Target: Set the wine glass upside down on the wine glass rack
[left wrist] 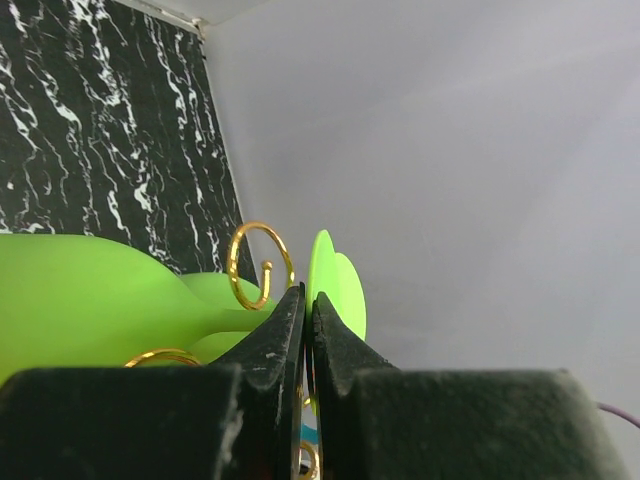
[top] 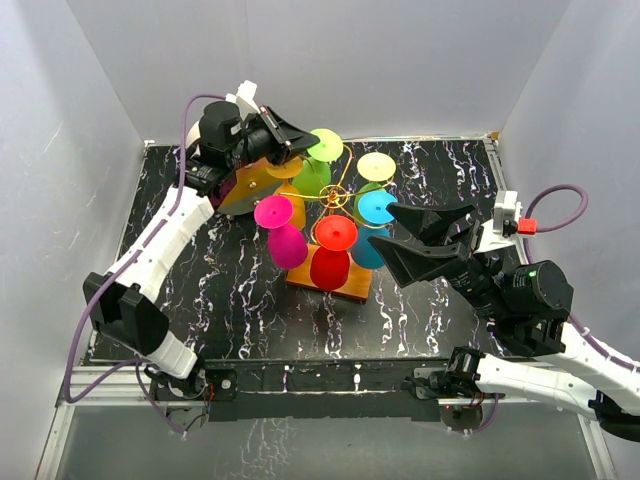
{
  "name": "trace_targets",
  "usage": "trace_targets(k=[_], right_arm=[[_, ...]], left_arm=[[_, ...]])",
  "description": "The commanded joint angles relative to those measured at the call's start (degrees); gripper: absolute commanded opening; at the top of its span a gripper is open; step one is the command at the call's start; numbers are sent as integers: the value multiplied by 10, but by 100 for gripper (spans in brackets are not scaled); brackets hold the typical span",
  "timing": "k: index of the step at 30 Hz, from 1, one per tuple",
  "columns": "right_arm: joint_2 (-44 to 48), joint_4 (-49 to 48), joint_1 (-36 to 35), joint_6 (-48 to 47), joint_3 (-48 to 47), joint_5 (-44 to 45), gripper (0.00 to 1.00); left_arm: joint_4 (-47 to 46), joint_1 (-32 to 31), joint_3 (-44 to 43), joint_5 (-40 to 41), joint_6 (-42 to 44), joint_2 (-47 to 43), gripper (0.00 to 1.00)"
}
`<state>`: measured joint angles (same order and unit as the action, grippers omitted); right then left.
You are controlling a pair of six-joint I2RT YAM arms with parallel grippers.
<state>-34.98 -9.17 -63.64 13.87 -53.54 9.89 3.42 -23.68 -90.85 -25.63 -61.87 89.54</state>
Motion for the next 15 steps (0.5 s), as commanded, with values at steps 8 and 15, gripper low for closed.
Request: trace_targets(k=[8,15], right_arm=[[5,-21,-2,3,5,14,77],[11,-17,-2,5,7,17,77]], left_arm=[[-15,-41,-16,-14,9,-21,0],[-24,-56,-41,-12,10,0,0]])
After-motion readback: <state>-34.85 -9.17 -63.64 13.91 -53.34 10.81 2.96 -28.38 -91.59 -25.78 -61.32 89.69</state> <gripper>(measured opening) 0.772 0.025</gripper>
